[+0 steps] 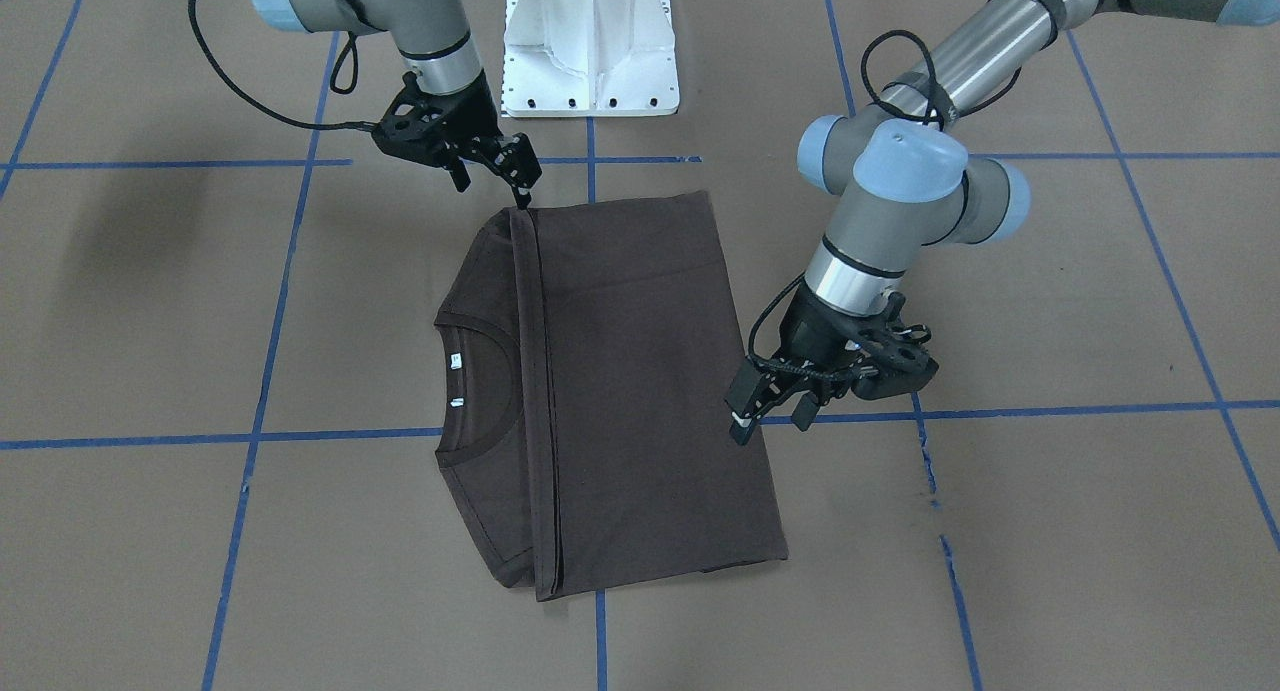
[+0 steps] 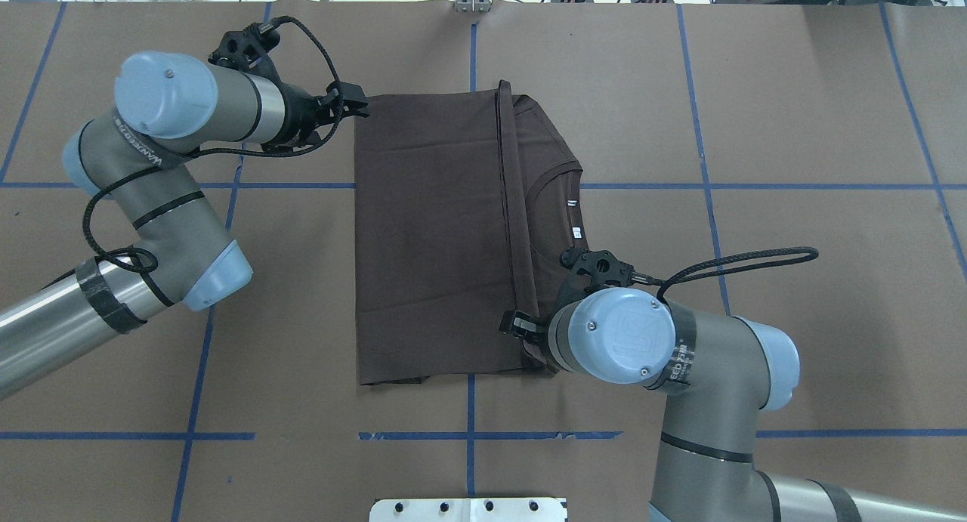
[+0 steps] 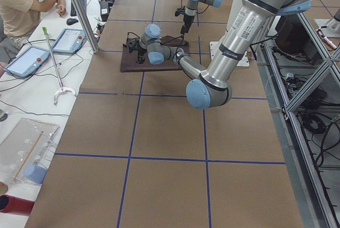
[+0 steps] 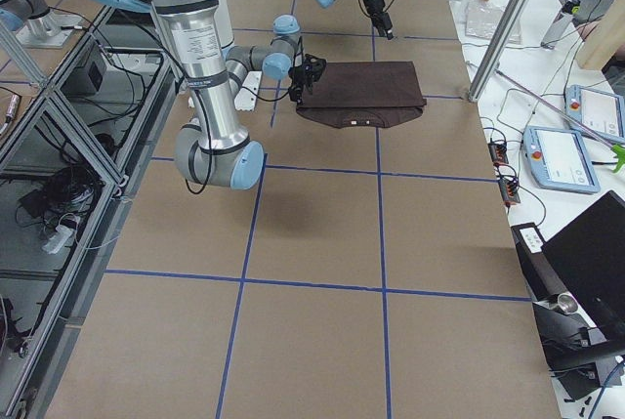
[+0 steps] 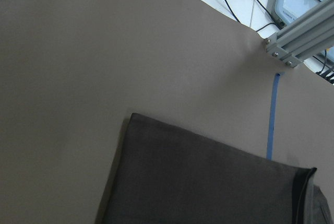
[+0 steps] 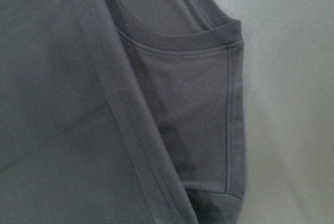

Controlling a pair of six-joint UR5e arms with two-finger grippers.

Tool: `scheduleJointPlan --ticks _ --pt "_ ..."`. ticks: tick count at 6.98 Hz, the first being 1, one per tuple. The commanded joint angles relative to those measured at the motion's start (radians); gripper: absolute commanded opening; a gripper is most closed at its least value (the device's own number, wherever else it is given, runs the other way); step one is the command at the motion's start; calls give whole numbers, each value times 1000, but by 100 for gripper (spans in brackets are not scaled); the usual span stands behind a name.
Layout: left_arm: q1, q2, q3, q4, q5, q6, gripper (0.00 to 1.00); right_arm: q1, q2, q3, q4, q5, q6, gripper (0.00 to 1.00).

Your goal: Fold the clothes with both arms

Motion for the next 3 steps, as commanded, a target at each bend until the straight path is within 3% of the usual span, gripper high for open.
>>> scheduleJointPlan --ticks 1,3 --pt "-2 21 -22 1 -8 -3 95 -13 48 -68 -31 5 -253 100" --pt "0 24 -22 1 -8 -1 95 -16 57 -97 -51 6 -392 100"
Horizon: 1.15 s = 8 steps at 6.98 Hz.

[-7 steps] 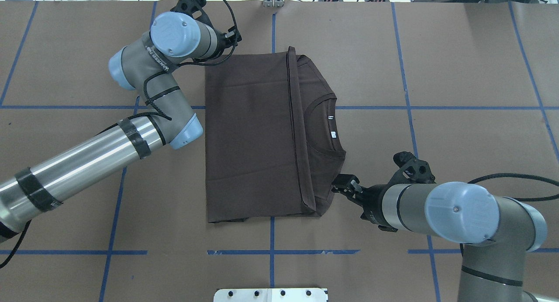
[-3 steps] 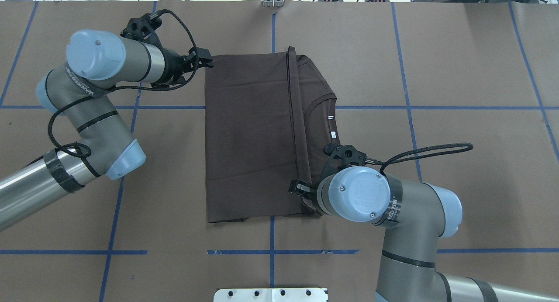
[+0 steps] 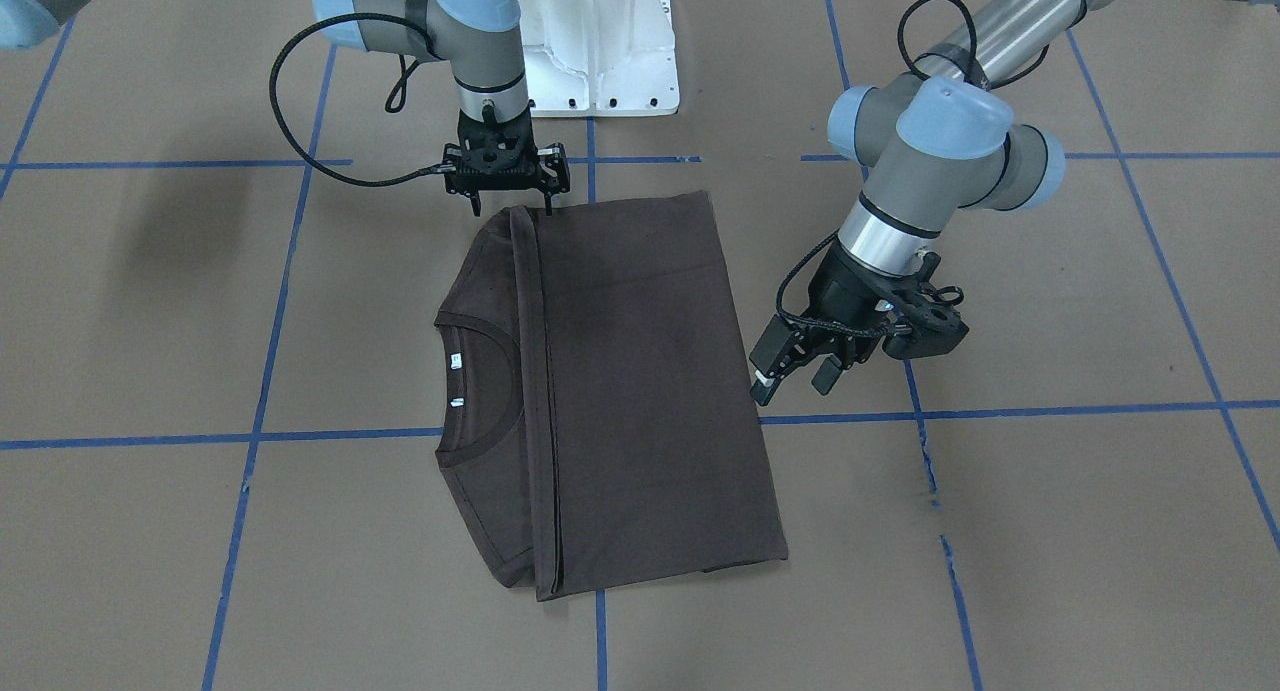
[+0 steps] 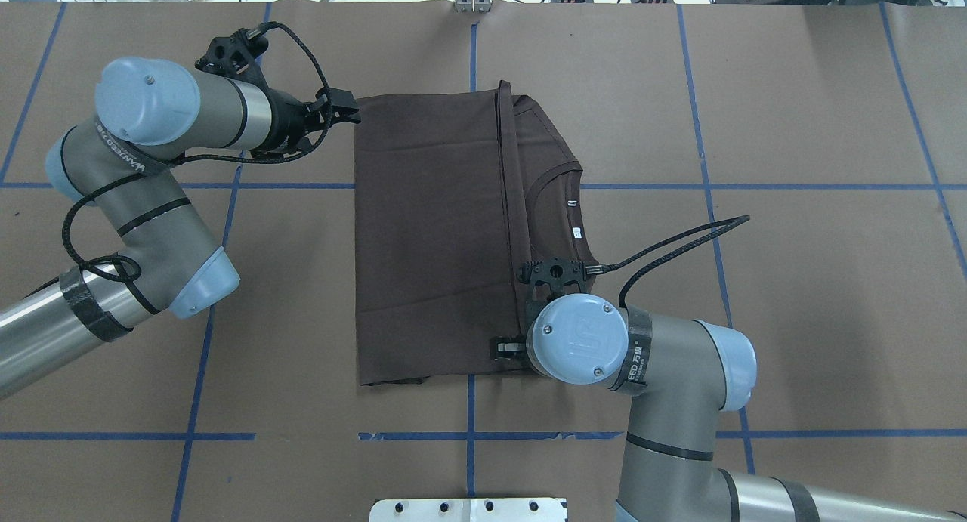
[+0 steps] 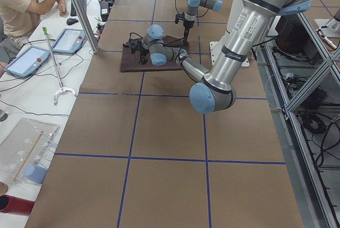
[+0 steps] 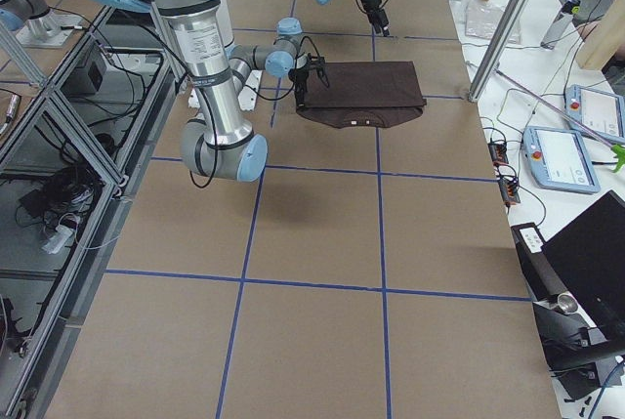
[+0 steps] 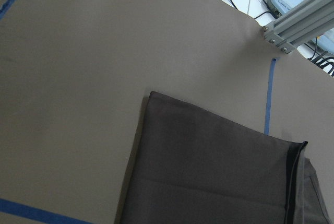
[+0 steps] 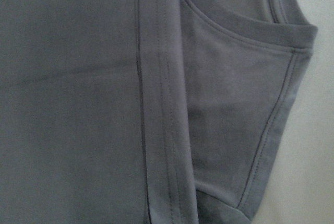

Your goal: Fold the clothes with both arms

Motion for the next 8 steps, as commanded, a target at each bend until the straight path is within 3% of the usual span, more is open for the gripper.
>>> scheduleJointPlan --ticks 1,4,6,8 --pt "-1 1 -1 0 0 0 95 -3 -7 -15 -49 9 -88 100" --pt "-1 1 -4 0 -2 -1 95 23 -65 27 -97 41 -187 100" --pt "-4 1 -22 0 -18 -7 95 69 -252 148 -94 75 -284 100" --pt "-6 1 -53 41 -34 -23 95 76 -189 143 -87 70 -246 100"
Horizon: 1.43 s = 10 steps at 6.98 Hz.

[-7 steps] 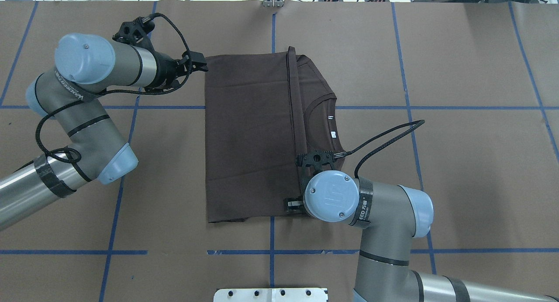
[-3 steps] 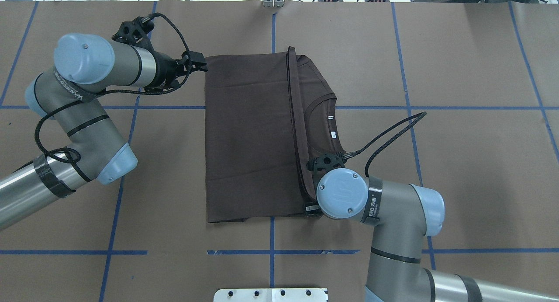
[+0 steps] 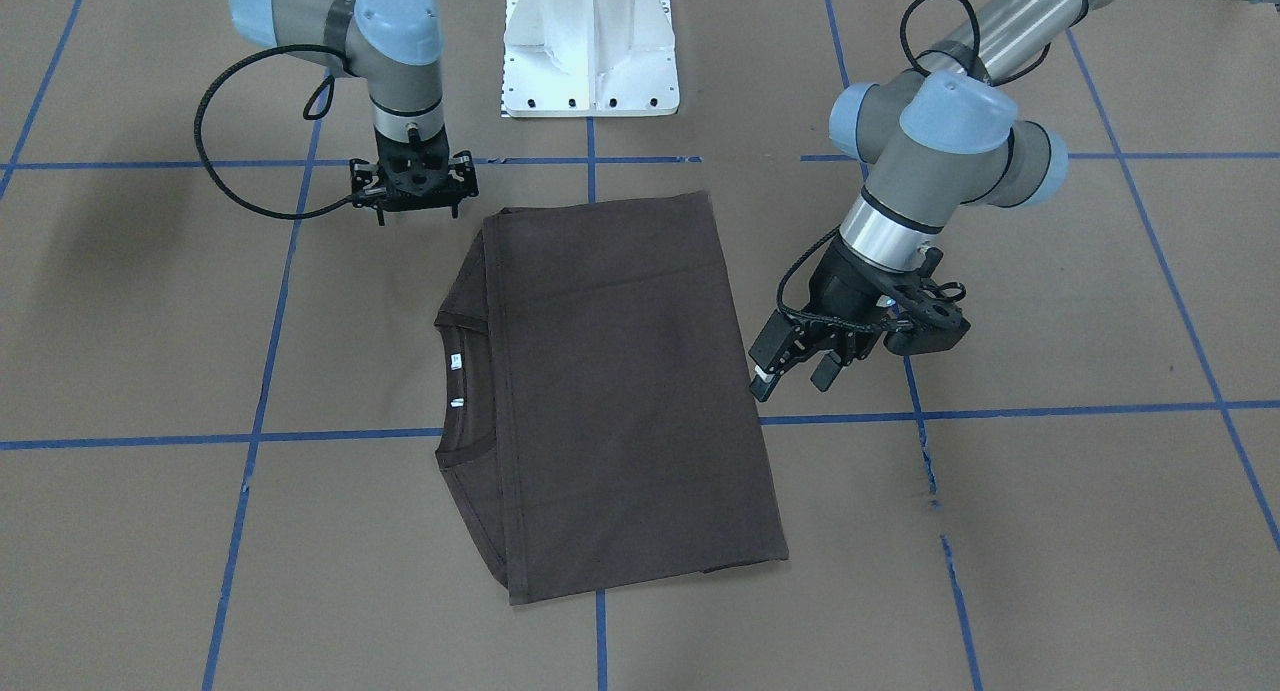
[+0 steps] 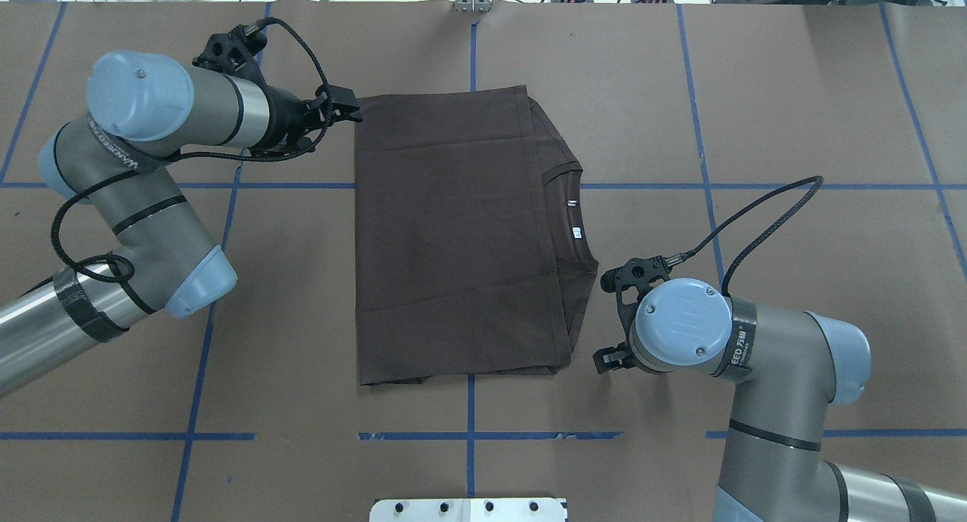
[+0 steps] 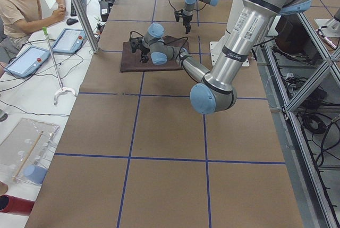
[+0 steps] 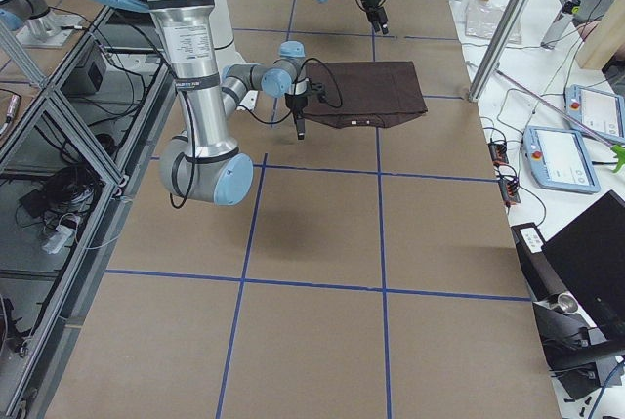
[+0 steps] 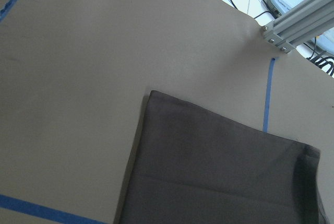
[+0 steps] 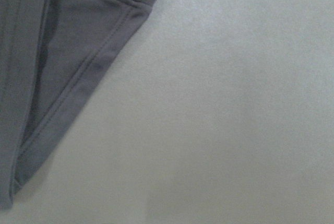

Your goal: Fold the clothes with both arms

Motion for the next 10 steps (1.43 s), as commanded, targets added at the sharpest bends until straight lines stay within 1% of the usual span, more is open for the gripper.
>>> scheduleJointPlan --ticks 1,2,3,4,5,6,7,10 --pt "-2 0 -26 22 -6 -8 95 8 82 -7 5 -1 184 100" --pt "-2 0 -27 22 -6 -8 95 6 119 -9 8 -1 359 100" --pt "-2 3 -27 22 -4 -8 95 -18 121 -21 66 -7 552 98" --pt "-2 5 -27 22 -4 -8 95 -26 121 -77 205 -9 829 93" --pt "-1 5 -26 22 -3 -9 95 -28 119 -114 293 -23 974 85" --pt "-1 6 -26 22 -3 -9 95 -28 119 -112 291 -24 997 75" --pt "-1 6 -26 22 -3 -9 95 -31 119 -115 291 -24 1018 69" --pt "-1 6 -26 22 0 -9 97 -34 116 -121 289 -24 1019 69"
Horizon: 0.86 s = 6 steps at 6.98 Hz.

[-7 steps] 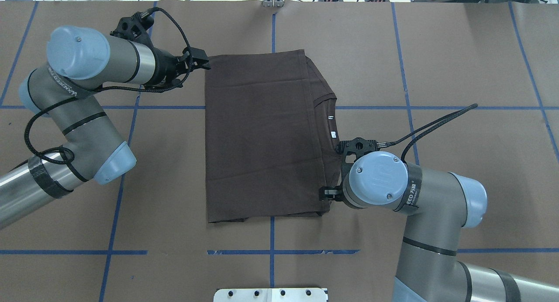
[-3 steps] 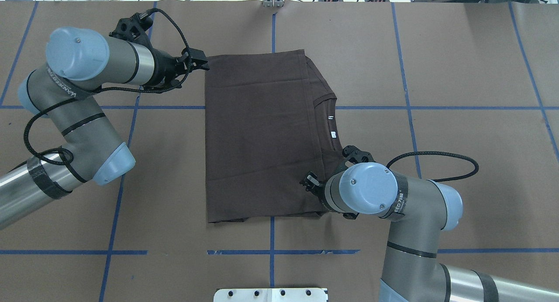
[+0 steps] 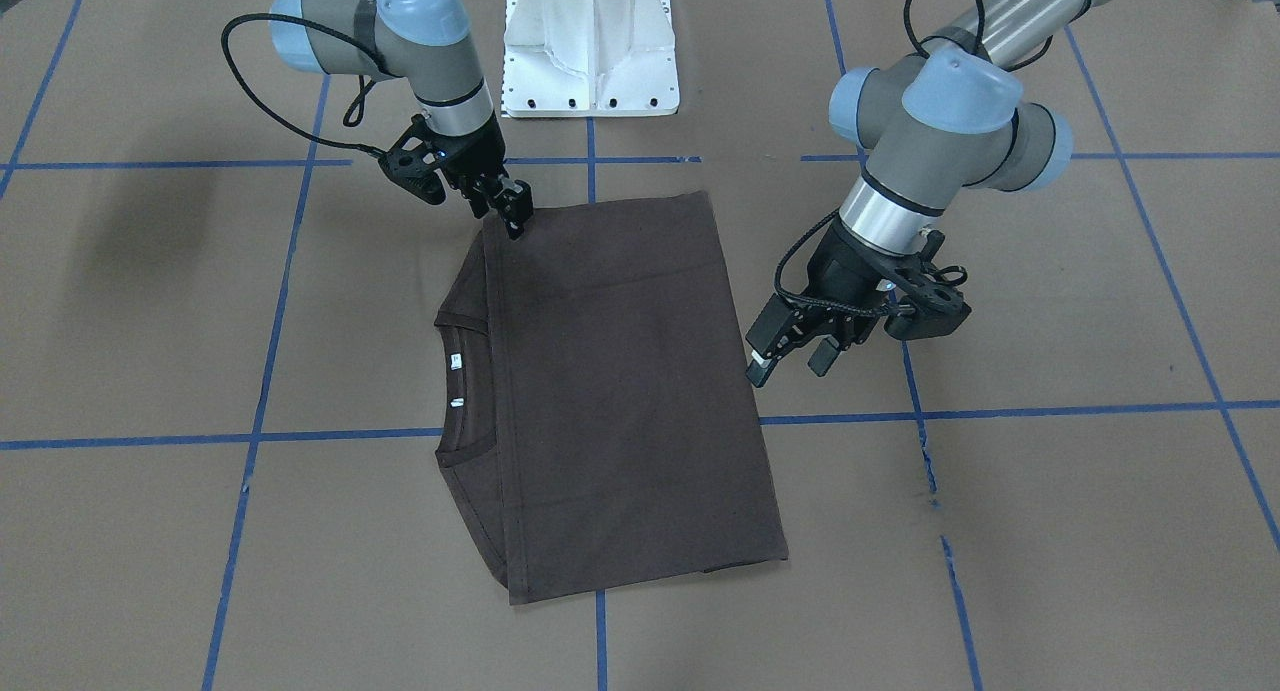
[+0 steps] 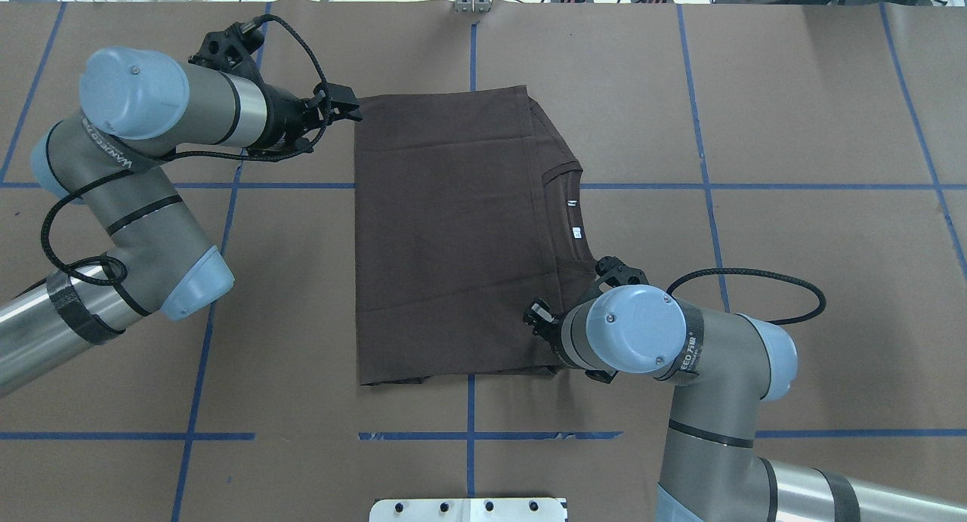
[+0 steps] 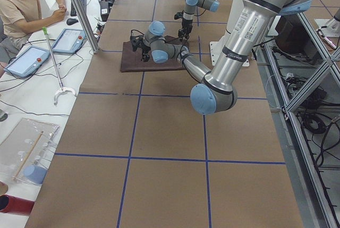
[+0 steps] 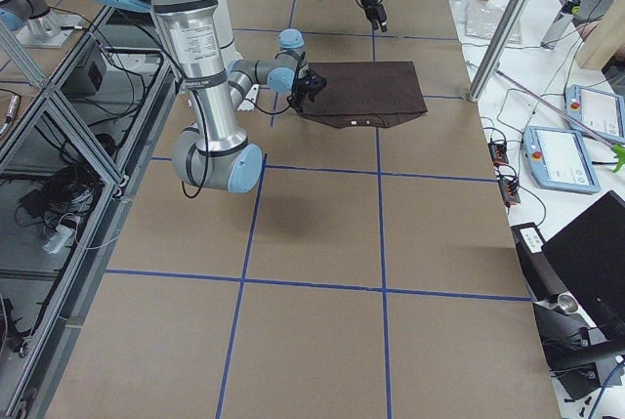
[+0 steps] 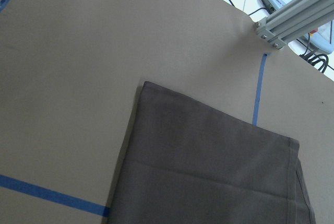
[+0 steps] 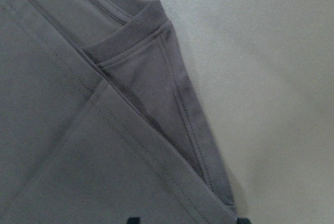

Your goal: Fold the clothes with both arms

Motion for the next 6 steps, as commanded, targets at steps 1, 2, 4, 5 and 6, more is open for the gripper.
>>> scheduleJointPlan --ticks 1,2,4,5,6 --pt "0 0 0 2 1 0 97 -4 4 -18 4 0 1 70" --pt "0 0 0 0 1 0 97 -4 5 -22 6 1 1 70" --pt "0 2 0 2 1 0 98 -4 6 -28 7 1 1 69" --pt "0 2 0 0 3 -15 98 -4 6 -31 9 1 1 66" --pt "0 2 0 0 3 -24 98 -4 6 -32 9 3 1 63"
